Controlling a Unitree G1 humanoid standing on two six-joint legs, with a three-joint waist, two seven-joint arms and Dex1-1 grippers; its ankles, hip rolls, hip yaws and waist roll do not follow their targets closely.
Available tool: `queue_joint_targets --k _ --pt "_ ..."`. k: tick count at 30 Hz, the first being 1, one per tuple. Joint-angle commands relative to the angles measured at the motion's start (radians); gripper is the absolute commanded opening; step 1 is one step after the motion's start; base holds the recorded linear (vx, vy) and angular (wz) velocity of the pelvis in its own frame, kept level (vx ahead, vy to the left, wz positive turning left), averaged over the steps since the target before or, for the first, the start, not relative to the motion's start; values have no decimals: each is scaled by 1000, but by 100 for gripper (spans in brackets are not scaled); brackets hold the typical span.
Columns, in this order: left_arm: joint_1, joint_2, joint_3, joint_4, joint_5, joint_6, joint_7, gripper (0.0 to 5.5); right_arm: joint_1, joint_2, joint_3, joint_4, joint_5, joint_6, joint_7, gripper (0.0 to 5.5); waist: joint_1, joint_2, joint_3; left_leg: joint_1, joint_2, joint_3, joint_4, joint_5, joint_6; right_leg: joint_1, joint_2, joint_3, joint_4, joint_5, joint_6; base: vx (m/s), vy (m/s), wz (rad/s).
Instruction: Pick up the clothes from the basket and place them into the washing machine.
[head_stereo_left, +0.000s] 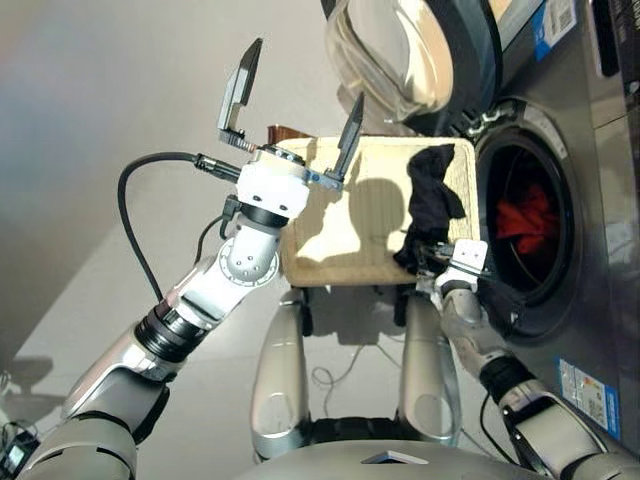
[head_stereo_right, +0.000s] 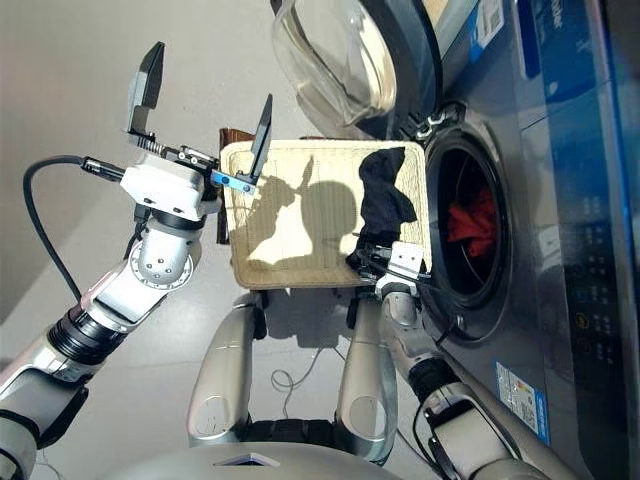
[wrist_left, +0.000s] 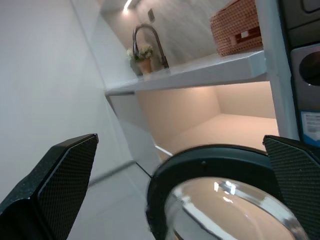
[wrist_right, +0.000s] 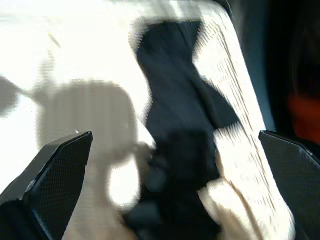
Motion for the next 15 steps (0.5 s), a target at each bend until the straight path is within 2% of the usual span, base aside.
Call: queue_joint_targets --k 1,2,4,5,6,7,8,11,15 --pt "87 -95 27 82 -255 -68 -119 550 -1 -10 -37 -140 -69 -43 39 550 1 -39 -37 96 6 13 -40 -25 -18 124 5 14 -246 151 71 109 -5 -74" --pt "111 -111 24 177 -261 -49 -137 550 10 -16 -41 -146 -75 -39 49 550 2 -42 -53 120 5 12 -72 -15 -18 151 6 7 -277 160 75 116 -4 -73" --pt "123 -99 3 349 -93 -28 -126 550 25 -26 -39 -152 -91 -35 73 550 3 -49 -90 172 4 14 -131 -4 -14 194 3 -4 -325 173 85 105 8 -52" --pt "122 -99 2 350 -92 -29 -125 550 25 -26 -40 -152 -91 -35 73 550 4 -49 -92 170 4 14 -134 -1 -14 192 4 -4 -329 178 84 151 44 -76" --pt "158 -97 -5 510 -29 -21 -155 550 63 -35 -48 -174 -108 -28 111 550 6 -51 -137 214 4 20 -168 3 -9 238 2 -9 -360 186 91 152 48 -107" --pt "205 -116 19 585 -46 -12 -181 550 89 -37 -54 -177 -126 -27 129 550 8 -53 -153 240 6 19 -185 5 -8 264 3 -16 -368 181 93 200 51 -113" --pt "231 -124 33 629 -50 -22 -195 550 115 -36 -64 -183 -141 -24 144 550 9 -53 -170 252 5 17 -197 8 -7 279 1 -21 -380 184 94 126 24 -74" --pt "309 -211 120 832 -140 21 -239 550 152 -3 -78 -153 -170 -7 164 550 17 -51 -212 299 4 12 -230 12 -7 331 1 -34 -404 175 96 110 20 129" --pt "375 -231 158 856 -192 20 -293 550 187 43 -84 -83 -135 23 191 550 21 -54 -260 349 4 14 -247 -2 -4 387 1 -40 -437 172 97 105 15 169"
